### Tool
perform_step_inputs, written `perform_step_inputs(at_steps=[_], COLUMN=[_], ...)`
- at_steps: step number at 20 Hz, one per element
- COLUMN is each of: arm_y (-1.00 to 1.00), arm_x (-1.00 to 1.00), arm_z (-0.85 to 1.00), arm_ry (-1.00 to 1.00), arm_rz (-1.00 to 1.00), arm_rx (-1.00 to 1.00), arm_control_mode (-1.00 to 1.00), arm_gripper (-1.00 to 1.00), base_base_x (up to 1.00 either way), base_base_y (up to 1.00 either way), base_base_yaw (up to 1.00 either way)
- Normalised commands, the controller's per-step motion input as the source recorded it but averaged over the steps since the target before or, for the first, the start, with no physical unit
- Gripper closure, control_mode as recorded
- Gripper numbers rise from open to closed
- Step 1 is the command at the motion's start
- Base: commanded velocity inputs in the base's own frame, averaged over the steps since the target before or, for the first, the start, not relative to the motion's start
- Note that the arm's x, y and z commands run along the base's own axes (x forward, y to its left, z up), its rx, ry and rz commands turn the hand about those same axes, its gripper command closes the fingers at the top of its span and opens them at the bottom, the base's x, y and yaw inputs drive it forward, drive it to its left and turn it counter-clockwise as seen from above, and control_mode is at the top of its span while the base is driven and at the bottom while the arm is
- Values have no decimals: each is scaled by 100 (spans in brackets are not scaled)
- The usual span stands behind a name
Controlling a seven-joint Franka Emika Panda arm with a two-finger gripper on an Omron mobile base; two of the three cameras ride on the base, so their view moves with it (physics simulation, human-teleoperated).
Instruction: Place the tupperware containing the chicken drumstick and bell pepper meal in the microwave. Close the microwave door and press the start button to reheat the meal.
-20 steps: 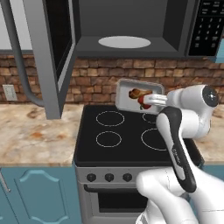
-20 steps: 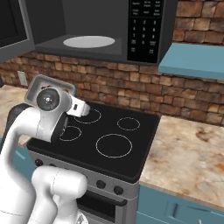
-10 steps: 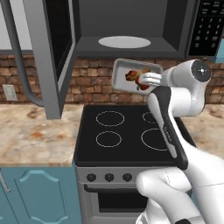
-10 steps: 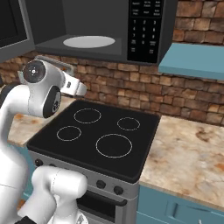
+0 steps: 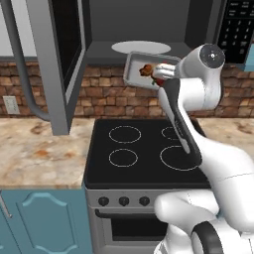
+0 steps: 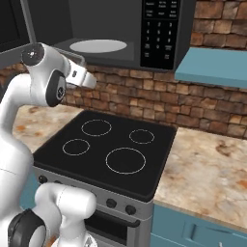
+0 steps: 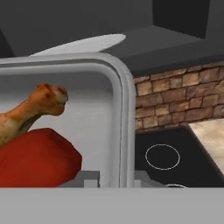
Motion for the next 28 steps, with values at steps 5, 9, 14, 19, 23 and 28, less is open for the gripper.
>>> perform_step_inputs(at_steps=[5,9,14,19,23,28], arm_y=[-2,0,0,0,0,0], arm_x=[37,20,12,24,35,50], arm_z=[13,21,33,24,8,0], arm_ry=[0,-3,-1,4,2,0], arm_rz=[-19,-26,-16,-1,0,-3], arm_rx=[2,10,12,10,13,14], arm_control_mode=[-100,-100,-100,-100,-100,-100], arm_gripper=[100,100,100,100,100,100], base_base_x=[0,0,0,0,0,0], base_base_y=[0,0,0,0,0,0], base_base_yaw=[0,0,0,0,0,0])
